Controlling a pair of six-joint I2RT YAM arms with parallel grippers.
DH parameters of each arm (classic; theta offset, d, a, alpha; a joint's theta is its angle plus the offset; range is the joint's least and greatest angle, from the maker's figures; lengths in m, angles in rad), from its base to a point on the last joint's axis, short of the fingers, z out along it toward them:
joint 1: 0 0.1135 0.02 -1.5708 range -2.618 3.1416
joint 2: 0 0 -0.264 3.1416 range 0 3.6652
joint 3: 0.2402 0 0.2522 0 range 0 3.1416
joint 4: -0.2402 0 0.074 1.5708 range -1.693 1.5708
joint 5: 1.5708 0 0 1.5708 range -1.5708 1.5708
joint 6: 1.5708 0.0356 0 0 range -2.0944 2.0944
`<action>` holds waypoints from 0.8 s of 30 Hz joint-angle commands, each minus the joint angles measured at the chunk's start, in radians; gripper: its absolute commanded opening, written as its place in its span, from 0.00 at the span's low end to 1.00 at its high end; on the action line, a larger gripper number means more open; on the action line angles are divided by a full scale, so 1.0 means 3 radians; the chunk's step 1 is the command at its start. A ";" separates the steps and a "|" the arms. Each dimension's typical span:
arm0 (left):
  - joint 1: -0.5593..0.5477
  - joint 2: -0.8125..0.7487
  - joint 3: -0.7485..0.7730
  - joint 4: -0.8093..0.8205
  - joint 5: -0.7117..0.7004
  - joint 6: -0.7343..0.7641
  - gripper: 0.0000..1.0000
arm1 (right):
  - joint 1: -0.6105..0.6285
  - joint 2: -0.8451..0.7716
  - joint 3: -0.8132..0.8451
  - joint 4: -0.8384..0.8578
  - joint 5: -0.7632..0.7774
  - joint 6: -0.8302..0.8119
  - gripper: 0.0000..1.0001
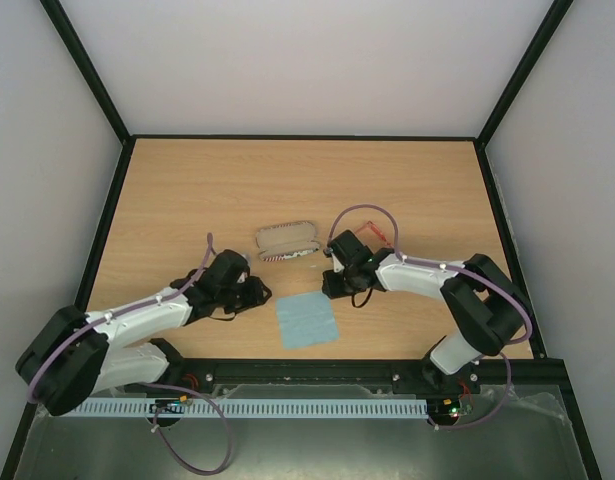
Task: Organize the sunglasses
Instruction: Fold the glasses cleaning cloth at the center of the board.
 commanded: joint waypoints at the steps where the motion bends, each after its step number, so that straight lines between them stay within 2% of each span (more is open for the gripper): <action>1: -0.0050 0.0144 -0.0043 0.0136 -0.0043 -0.0024 0.46 | 0.0071 0.0097 0.0014 -0.0022 0.0090 -0.0011 0.22; 5: -0.0074 0.0123 -0.0106 0.0174 -0.0079 -0.0065 0.50 | 0.0088 0.0128 -0.0016 0.0007 0.0132 0.0007 0.22; 10: -0.0083 0.0104 -0.0116 0.0159 -0.0086 -0.0072 0.50 | 0.0107 0.0204 -0.0009 0.0002 0.0173 0.0010 0.17; 24: -0.0089 0.0066 -0.0142 0.0192 -0.0090 -0.0095 0.50 | 0.0293 0.0253 -0.0069 -0.0124 0.0539 0.0108 0.16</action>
